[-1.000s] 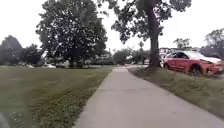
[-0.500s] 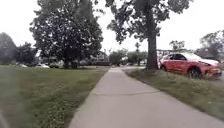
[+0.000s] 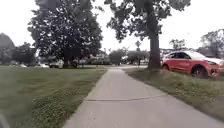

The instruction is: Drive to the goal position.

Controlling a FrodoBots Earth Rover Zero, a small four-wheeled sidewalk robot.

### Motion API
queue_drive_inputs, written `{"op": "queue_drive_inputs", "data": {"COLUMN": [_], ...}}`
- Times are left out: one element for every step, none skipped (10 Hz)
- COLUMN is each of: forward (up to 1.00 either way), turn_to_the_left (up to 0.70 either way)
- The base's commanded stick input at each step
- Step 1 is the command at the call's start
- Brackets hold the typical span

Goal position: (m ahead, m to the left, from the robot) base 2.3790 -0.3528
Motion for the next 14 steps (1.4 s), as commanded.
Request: {"op": "queue_drive_inputs", "data": {"forward": [0.70, 0.70, 0.70, 0.70, 0.70, 0.70, 0.70, 0.70, 0.70, 0.70, 0.70, 0.70, 0.70, 0.70], "turn_to_the_left": [0.00, 0.00, 0.00, 0.00, 0.00, 0.00, 0.00, 0.00, 0.00, 0.00, 0.00, 0.00, 0.00, 0.00]}}
